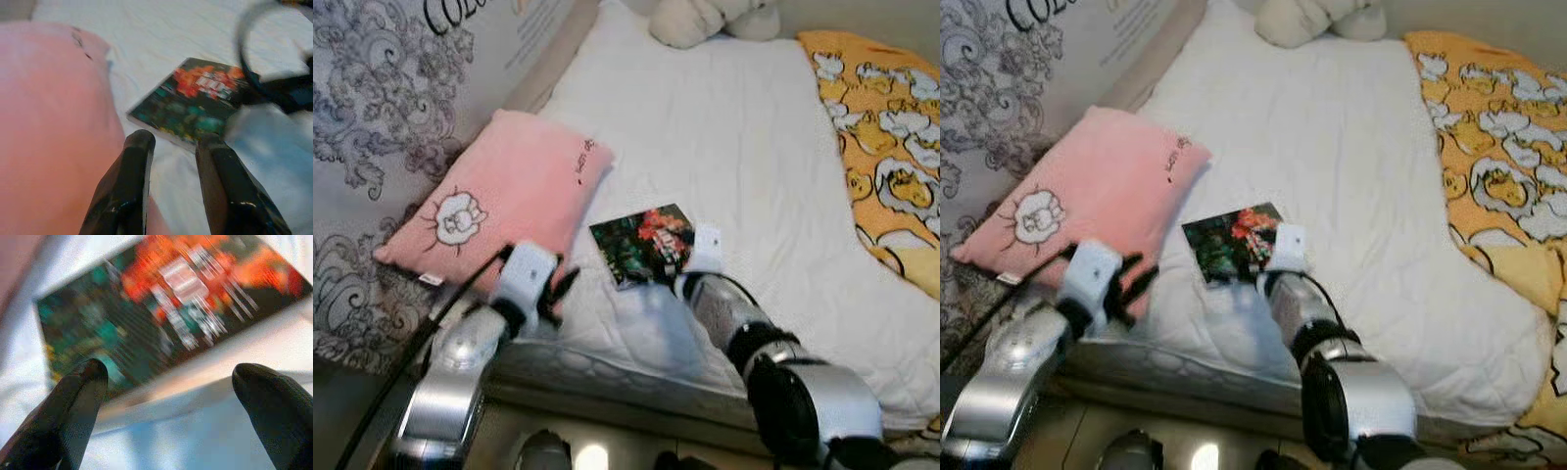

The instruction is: Clean up the room

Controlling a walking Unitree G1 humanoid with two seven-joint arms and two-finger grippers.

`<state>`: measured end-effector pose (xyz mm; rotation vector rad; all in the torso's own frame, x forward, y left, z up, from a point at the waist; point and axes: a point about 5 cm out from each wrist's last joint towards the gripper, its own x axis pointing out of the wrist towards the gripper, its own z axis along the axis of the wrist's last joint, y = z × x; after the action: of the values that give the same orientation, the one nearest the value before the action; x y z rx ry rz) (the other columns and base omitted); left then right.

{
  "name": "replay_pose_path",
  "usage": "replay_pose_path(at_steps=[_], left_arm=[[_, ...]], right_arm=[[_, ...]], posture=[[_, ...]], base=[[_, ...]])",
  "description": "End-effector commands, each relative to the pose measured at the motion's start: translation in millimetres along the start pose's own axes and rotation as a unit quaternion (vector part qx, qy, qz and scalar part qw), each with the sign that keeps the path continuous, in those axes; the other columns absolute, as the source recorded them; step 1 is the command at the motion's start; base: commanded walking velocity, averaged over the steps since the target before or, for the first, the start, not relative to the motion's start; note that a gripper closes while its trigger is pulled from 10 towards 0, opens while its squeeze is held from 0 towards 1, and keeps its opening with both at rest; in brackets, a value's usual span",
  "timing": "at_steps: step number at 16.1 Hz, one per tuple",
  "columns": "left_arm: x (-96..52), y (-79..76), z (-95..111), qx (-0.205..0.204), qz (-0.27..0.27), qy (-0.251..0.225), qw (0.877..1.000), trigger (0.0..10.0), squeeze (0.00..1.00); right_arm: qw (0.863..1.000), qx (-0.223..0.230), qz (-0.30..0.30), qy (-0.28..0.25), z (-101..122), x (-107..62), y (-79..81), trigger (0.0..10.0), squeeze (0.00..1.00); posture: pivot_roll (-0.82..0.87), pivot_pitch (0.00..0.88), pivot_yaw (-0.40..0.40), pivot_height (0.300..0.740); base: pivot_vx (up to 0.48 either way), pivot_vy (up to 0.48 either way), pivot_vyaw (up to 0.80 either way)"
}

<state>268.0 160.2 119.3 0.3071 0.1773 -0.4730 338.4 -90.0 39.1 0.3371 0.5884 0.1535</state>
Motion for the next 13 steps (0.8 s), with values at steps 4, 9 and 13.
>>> replay_pose_path(at_steps=[4, 9, 13], left_arm=[[19.1, 8.8, 17, 0.004, 0.01, -0.009, 1.0, 10.0, 0.0], [37.5, 6.1, 3, -0.169, 0.02, 0.018, 0.985, 10.0, 0.0], [46.5, -13.8, -1, 0.158, -0.005, 0.025, 0.987, 10.0, 1.0]], right_arm=[[0.999, -0.018, -0.037, 0.028, -24, -7.6, -29.4, 10.0, 0.0], [0.997, -0.016, -0.051, 0.048, -42, -11.4, -35.6, 10.0, 0.0], [0.997, -0.014, -0.052, 0.051, -52, -13.9, -37.2, 10.0, 0.0]], posture=[[0.33, 0.104, -0.065, 0.74], [0.32, 0.142, -0.043, 0.74], [0.29, 0.162, -0.028, 0.74]], base=[[0.0, 0.0, 0.0], [0.0, 0.0, 0.0], [0.0, 0.0, 0.0]])
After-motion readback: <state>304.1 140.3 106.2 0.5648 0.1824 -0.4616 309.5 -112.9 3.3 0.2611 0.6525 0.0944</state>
